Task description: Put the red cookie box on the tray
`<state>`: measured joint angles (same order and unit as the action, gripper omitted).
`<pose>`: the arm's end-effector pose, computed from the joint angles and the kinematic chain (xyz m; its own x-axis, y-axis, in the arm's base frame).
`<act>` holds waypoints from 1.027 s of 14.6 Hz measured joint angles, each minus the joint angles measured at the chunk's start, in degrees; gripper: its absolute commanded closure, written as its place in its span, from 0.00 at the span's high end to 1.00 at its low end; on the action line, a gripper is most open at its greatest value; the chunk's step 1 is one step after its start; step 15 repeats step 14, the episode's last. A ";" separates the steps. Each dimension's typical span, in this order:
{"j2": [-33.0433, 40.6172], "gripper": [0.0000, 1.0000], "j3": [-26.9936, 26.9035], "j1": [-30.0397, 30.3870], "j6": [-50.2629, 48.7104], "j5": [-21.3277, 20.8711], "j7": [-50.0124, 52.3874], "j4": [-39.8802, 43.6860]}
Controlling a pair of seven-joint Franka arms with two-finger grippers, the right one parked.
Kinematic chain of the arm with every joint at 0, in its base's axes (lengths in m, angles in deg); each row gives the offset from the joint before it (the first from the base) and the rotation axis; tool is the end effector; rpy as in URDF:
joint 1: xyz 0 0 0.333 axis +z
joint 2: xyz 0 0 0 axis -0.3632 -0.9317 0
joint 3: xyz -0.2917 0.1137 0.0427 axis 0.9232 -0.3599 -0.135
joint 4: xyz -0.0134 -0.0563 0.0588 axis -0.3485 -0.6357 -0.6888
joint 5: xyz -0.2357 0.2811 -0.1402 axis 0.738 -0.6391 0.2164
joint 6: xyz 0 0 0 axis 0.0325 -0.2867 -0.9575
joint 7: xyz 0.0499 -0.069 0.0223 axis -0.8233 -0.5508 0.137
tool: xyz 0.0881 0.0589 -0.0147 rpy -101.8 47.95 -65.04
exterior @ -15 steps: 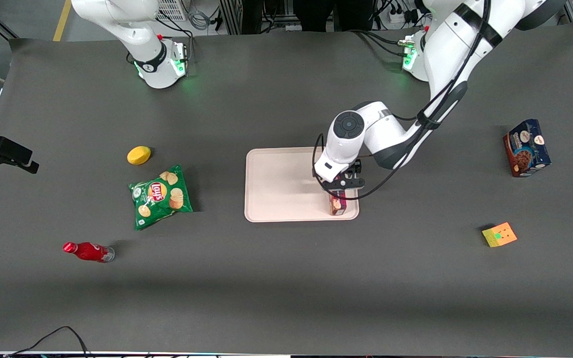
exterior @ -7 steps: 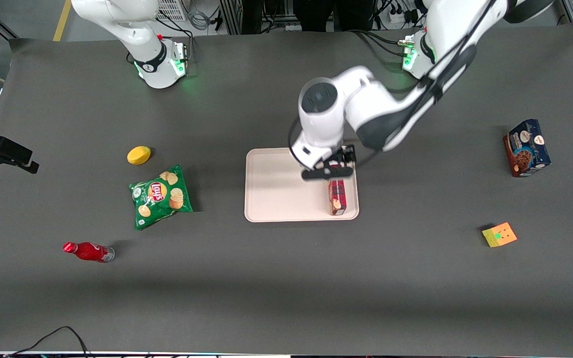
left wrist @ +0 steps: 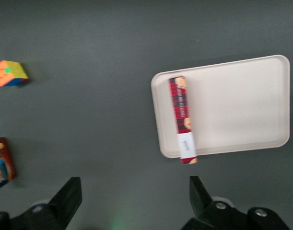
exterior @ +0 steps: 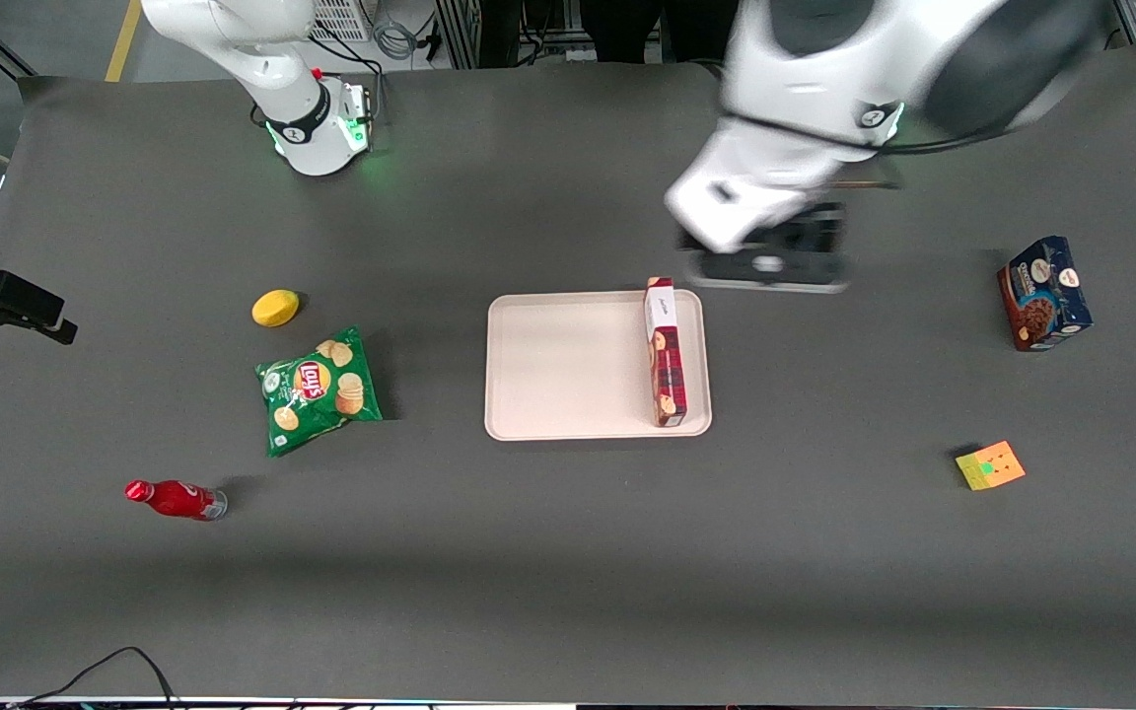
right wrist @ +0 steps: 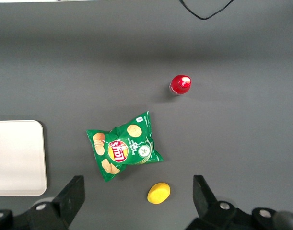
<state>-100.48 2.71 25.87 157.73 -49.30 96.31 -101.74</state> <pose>0.5215 -0.3216 0.6042 0.9915 -0.1142 -0.0616 -0.1193 -0.9891 -0.0865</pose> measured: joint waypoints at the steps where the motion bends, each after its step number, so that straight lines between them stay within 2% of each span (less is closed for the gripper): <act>1: 3.13 1.00 -6.20 0.17 -0.66 3.88 -6.30 -0.01; 2: 5.59 1.00 -12.23 -0.01 -1.14 6.62 -12.06 -0.33; 4: 8.99 1.00 -22.90 -1.14 -1.19 9.20 -19.77 -2.17; 6: 10.28 1.00 -28.40 -2.14 1.72 9.67 -21.81 -5.53; 9: 12.37 1.00 -32.41 -3.47 13.91 10.06 -21.82 -16.47; 11: 13.84 1.00 -33.43 -3.66 18.45 11.77 -21.82 -22.27; 15: 15.38 1.00 -34.83 -4.85 19.18 12.49 -21.82 -24.27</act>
